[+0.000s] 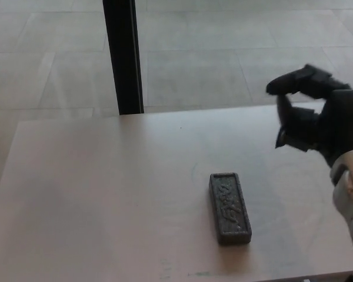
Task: The robot uses its right hand to hold the eraser kept in the middle of the desk and use it to wipe the desk by swiping its surface twice
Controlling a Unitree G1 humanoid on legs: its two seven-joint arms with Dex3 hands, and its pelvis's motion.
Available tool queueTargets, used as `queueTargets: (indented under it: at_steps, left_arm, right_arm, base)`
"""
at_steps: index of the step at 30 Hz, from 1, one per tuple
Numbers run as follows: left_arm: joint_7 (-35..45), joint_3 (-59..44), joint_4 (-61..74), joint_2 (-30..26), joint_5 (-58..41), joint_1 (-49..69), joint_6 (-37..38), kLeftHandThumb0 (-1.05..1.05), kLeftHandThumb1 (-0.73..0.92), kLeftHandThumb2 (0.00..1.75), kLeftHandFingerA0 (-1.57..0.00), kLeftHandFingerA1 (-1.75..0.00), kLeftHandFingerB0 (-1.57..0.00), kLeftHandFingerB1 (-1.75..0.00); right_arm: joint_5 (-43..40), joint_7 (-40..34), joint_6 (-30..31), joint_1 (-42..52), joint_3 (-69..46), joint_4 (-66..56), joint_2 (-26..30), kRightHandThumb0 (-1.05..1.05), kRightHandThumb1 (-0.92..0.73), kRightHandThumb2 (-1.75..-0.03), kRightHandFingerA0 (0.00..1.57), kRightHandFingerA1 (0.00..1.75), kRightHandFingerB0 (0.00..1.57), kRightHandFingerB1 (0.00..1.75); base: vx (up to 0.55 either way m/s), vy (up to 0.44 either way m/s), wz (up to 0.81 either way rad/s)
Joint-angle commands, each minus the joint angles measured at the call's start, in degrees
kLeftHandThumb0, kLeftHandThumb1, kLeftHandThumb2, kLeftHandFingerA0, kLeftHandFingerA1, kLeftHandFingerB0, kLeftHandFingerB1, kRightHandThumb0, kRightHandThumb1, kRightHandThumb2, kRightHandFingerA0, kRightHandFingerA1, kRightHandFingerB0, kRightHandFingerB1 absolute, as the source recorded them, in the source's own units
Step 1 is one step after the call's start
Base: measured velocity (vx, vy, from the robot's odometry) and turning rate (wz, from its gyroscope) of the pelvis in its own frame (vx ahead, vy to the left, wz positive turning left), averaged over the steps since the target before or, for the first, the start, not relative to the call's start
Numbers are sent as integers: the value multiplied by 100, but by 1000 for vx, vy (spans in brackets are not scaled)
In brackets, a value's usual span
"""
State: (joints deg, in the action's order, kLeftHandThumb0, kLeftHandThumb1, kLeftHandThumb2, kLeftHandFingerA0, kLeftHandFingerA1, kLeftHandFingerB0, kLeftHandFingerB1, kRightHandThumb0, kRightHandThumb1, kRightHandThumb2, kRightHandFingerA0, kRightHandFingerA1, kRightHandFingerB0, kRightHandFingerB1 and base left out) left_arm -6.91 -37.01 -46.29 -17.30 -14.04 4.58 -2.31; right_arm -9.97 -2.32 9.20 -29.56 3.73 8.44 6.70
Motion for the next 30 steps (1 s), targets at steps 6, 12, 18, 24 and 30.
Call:
queueTargets:
  at_steps: [6, 12, 18, 24, 30]
  left_arm:
    - [-122, 77, -152, -168, -46, -30, -68, -51, 65, 59, -59, -100, -49, -67]
    - [-27, 68, -177, -188, -122, -25, -4, -52, 64, 59, -58, -99, -49, -69]
    - [-97, 132, -59, -181, -85, -8, -124, -51, 65, 59, -61, -99, -46, -67]
    - [-49, 128, -125, -199, -131, -42, -98, -50, 47, 94, -66, -90, -44, -68]
    - [-52, 139, -172, -191, -136, -77, -44, -51, 45, 93, -67, -91, -45, -69]
  right_arm:
    - [693, 175, -123, 292, 597, 546, -209, -32, -58, -103, 93, 175, 72, 158]
    - [949, 178, -471, 304, 717, 1035, -356, -34, -60, -100, 93, 175, 73, 165]
    - [990, 240, -564, 273, 682, 1315, -522, -35, -61, -90, 96, 175, 68, 175]
    - [1199, 162, -615, 164, 718, 1678, -641, -36, -68, -82, 96, 175, 67, 175]
    - [1335, 123, -920, -2, 672, 2109, -709, -30, -63, -94, 94, 175, 68, 175]
  base:
    - [0, 0, 0]
    - [0, 0, 0]
    - [0, 0, 0]
    - [0, 0, 0]
    - [0, 0, 0]
